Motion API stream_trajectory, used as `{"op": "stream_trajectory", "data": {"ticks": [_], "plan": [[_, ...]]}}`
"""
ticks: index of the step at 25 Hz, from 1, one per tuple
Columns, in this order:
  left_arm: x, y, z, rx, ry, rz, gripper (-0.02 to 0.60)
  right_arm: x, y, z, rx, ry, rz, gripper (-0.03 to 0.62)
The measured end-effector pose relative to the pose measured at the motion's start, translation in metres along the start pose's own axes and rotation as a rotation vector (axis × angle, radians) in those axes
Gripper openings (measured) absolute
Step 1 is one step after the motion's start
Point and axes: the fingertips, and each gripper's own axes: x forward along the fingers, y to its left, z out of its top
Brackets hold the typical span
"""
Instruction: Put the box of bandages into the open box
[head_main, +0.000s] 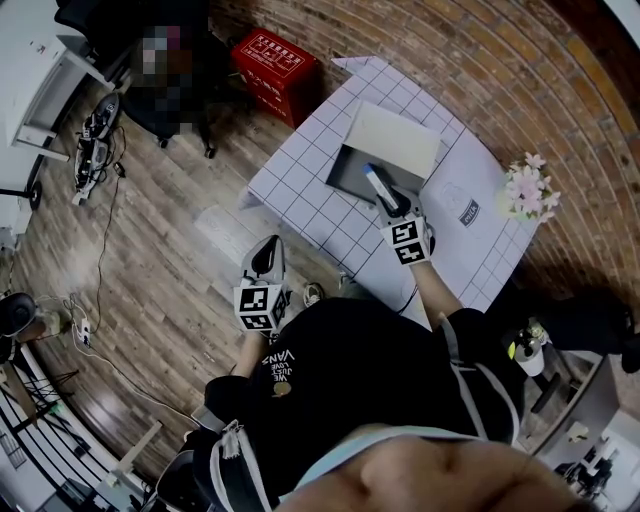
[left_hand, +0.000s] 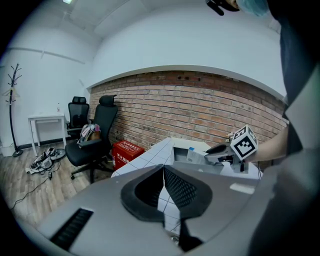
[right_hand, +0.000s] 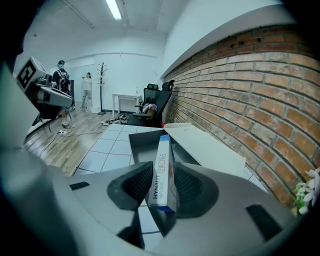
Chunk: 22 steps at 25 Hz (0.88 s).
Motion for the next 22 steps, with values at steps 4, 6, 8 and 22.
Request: {"op": "stream_trajectory", "data": {"ticks": [4, 6, 8, 22], "plan": [[-0.003, 0.001, -0.001, -0.002, -0.001, 0.005, 0.012, -0.001, 0.001, -0.002, 0.030, 0.005, 0.009, 0.129], [-0.003, 0.000, -0.001, -0.001, -0.002, 0.005, 0.011, -0.002, 0.001, -0.004, 0.046, 0.003, 0.013, 0.133], [-0.005, 0.001, -0.002, -0.002, -0.001, 0.007, 0.012, -0.003, 0.002, -0.006, 0.061, 0.006, 0.021, 0.140], [-0.004, -0.003, -0.005, -0.007, 0.005, 0.005, 0.012, -0.002, -0.001, -0.018, 0.124, 0.052, 0.046, 0.155]]}}
